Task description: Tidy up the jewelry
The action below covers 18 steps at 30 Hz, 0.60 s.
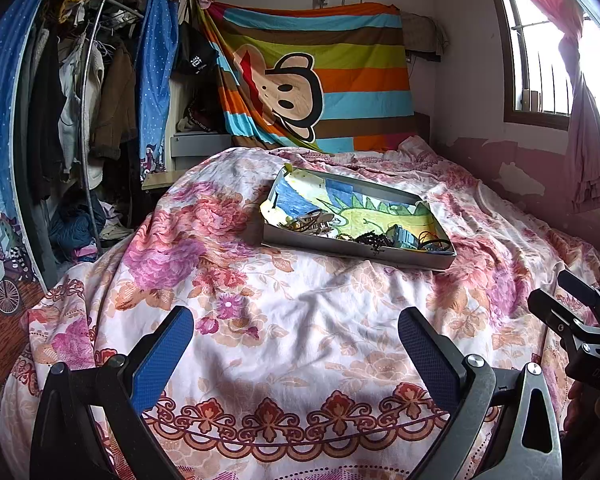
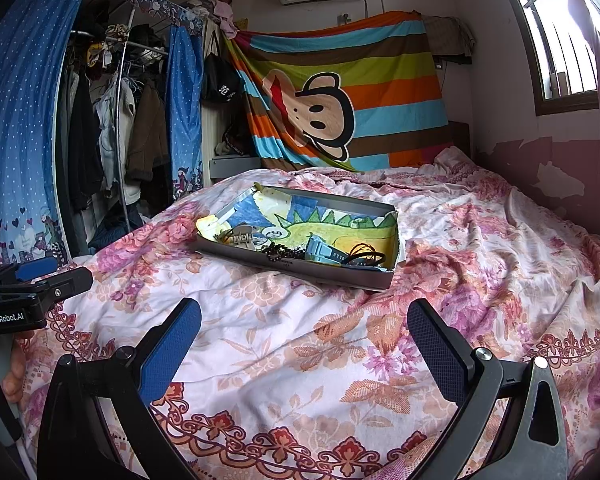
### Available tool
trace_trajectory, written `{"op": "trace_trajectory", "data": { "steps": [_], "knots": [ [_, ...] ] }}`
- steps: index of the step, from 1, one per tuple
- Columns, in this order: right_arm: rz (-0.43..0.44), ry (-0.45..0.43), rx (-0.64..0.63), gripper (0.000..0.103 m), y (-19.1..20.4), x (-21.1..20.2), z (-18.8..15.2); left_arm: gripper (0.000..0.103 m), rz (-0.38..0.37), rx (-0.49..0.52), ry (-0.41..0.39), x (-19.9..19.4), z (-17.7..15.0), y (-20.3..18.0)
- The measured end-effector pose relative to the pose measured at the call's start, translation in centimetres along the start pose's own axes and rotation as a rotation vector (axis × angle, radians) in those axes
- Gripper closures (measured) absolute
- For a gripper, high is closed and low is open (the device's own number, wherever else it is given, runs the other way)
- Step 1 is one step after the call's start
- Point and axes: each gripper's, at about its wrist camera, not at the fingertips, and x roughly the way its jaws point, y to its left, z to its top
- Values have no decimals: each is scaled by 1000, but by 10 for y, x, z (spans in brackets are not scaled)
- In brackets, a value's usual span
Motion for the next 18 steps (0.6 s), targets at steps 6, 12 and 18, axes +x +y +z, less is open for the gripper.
{"op": "trace_trajectory", "data": {
  "steps": [6, 12, 18],
  "knots": [
    [0, 1, 0, 2, 0, 0, 0, 0, 1, 5, 4, 0, 0, 0],
    [1, 1, -1, 2, 0, 0, 1, 0, 58, 97, 13, 1, 3, -12],
    [0, 2, -1, 2, 0, 0, 0, 0, 65, 150, -14, -3, 2, -20]
  ]
}}
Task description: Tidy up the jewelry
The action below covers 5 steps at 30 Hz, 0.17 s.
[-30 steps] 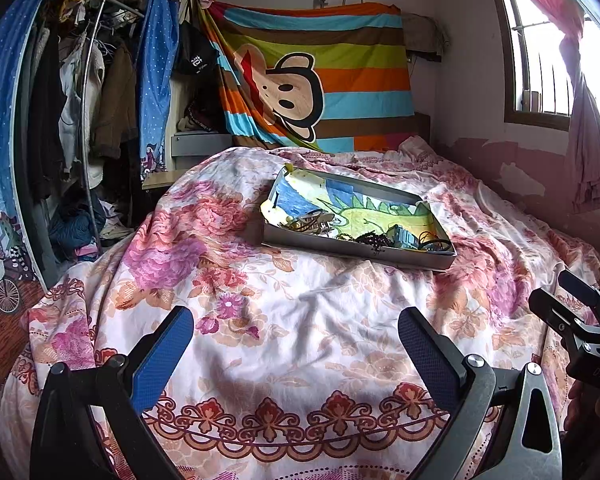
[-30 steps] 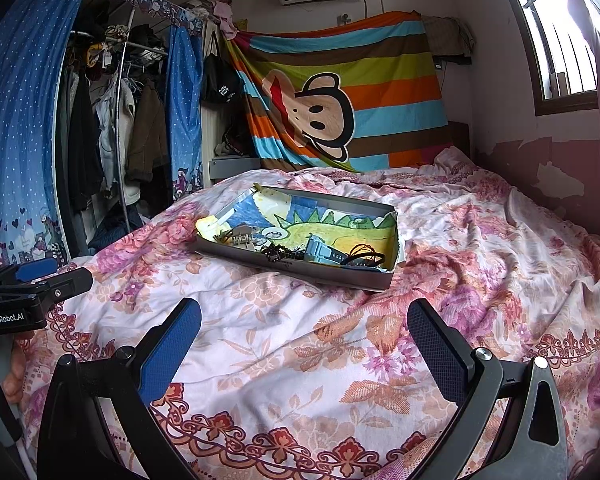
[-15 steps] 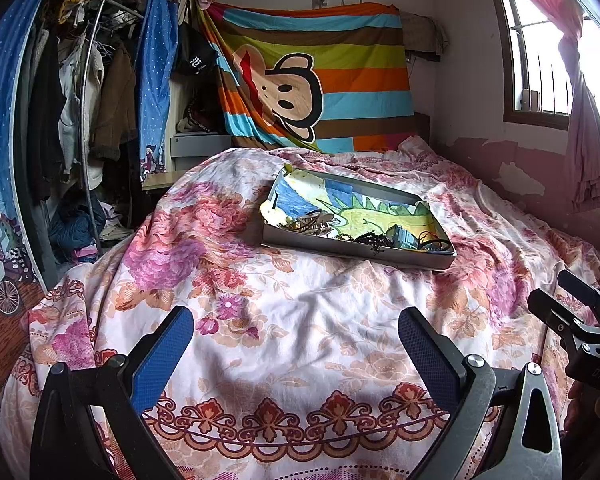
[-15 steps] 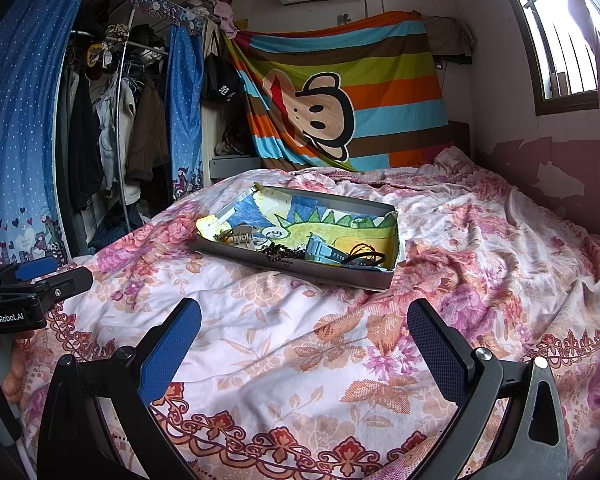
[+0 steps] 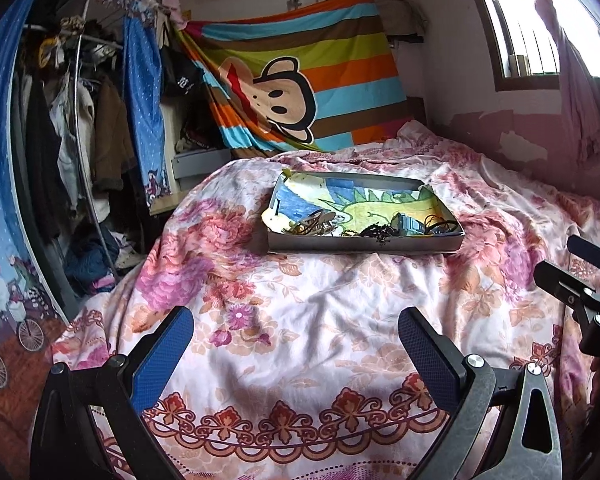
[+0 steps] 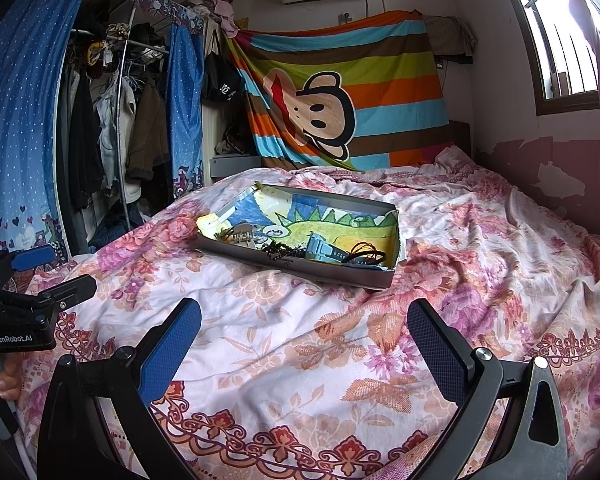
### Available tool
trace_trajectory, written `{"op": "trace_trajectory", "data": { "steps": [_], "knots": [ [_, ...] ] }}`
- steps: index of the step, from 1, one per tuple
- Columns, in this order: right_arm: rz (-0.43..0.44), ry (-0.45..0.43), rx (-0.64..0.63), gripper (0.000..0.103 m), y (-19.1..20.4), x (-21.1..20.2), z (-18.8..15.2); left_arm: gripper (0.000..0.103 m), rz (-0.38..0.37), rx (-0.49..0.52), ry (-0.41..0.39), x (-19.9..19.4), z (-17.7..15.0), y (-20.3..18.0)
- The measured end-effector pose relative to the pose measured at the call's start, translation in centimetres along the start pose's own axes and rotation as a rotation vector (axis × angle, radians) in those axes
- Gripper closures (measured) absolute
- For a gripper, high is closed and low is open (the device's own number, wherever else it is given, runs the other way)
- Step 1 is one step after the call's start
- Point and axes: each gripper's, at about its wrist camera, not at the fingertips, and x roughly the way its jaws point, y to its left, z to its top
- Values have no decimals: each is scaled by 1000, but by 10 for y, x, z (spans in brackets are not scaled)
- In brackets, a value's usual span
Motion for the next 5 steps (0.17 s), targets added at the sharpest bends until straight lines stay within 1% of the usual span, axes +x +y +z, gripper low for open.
{"op": "trace_trajectory", "data": {
  "steps": [5],
  "knots": [
    [0, 0, 0, 2, 0, -1, 1, 0, -9, -6, -1, 0, 0, 3]
  ]
}}
